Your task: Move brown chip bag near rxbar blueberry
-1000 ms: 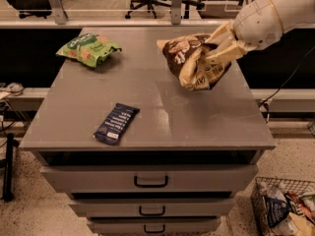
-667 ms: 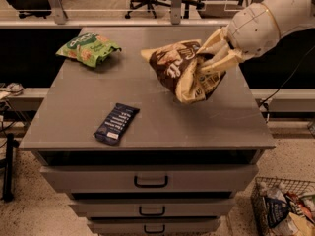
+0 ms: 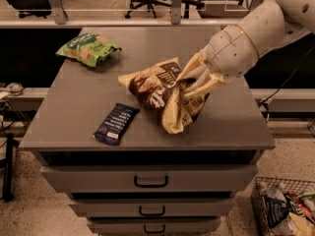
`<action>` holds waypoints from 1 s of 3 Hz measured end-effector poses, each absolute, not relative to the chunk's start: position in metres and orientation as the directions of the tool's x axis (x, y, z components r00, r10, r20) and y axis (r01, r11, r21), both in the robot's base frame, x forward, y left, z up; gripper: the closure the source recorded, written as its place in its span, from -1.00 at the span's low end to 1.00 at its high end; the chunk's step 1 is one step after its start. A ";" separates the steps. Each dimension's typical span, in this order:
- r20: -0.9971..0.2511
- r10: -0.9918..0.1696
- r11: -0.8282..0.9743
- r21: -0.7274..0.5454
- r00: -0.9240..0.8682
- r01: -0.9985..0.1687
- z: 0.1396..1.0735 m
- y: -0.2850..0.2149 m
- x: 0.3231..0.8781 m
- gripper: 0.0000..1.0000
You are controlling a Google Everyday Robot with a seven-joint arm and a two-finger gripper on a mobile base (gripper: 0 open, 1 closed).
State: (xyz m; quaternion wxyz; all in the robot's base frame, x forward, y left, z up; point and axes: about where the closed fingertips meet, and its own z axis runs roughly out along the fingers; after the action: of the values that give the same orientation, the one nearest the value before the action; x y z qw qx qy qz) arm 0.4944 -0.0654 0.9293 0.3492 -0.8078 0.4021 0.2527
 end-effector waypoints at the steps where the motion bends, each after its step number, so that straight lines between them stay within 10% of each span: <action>1: -0.685 -0.479 -0.448 -0.348 0.550 -0.823 0.912 -0.048 0.489 1.00; 3: -0.660 -0.537 -0.401 -0.348 0.525 -0.847 0.899 -0.045 0.514 0.15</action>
Offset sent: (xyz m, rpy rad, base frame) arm 0.0123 0.0248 -0.0405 -0.0648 0.0130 -0.0513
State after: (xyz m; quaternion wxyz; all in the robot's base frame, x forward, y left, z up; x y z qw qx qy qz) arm 0.5142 -0.0448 0.8992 0.3387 -0.8050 0.4301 0.2288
